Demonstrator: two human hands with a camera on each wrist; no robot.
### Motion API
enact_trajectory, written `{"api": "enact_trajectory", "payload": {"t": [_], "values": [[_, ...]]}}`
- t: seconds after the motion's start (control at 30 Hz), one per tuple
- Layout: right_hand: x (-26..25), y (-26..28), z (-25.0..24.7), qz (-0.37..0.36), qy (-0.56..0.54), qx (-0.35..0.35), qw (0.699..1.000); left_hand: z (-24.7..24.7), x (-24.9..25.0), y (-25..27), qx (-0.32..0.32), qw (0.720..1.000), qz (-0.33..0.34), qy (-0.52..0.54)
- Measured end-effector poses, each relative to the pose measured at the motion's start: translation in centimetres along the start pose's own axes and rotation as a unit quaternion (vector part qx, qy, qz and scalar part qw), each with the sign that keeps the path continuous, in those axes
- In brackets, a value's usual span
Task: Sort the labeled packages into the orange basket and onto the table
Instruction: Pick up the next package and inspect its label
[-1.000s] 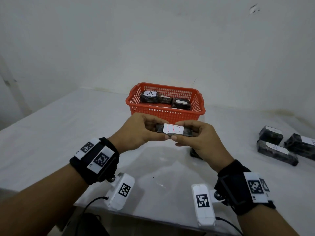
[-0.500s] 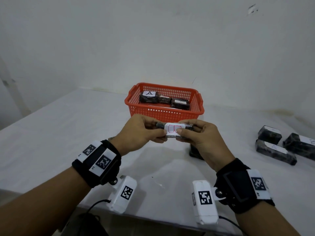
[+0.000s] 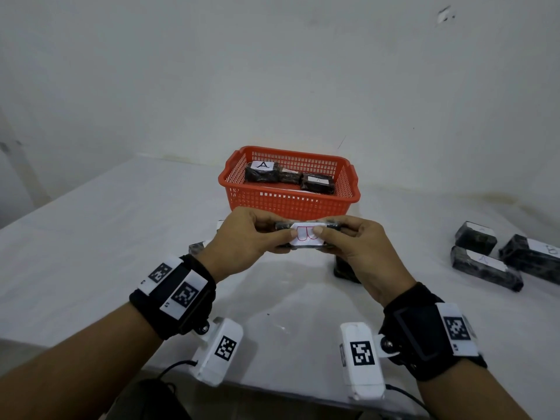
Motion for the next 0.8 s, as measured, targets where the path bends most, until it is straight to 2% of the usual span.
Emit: {"api": "enact_trajectory", "payload": {"t": [0.2, 0.3, 0.47, 0.6, 0.7, 0.8], "values": [[-0.4, 0.2, 0.1, -0.018, -0.002, -0.003, 1.0, 0.1, -0.4, 0.1, 0.011, 0.999, -0.033, 0.03], [-0.4, 0.1, 0.4, -0.011, -0.015, -0.013, 1.0, -0.2, -0.3, -0.2, 0.034, 0.999, -0.027, 0.008], [-0.7, 0.4, -0.3, -0.03, -0.001, 0.012, 0.999, -0.2, -0.4, -0.3, 0.015, 1.0, 0.001, -0.02], [-0.2, 0.3, 0.2, 0.006, 0.001, -0.018, 1.0, -0.7, -0.1, -0.3, 0.024, 0.994, 0.049, -0.095], [0.3, 0.2, 0.5, 0.053, -0.032, -0.043, 0.997, -0.7, 0.0, -0.1, 0.026, 0.993, 0.068, -0.094], [0.1, 0.0, 0.2, 0.044, -0.025, -0.031, 0.998, -0.7, 0.0, 0.1, 0.021, 0.995, 0.062, -0.071]]}}
Point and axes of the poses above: each hand's wrist, its own y-axis away from the middle knuckle, its own z-axis out of the palm, x = y × z, the point moved 7 cm from there along -y, towards the middle knuckle, and after that the axes turned 12 degrees about z, right-handed, at the moved point
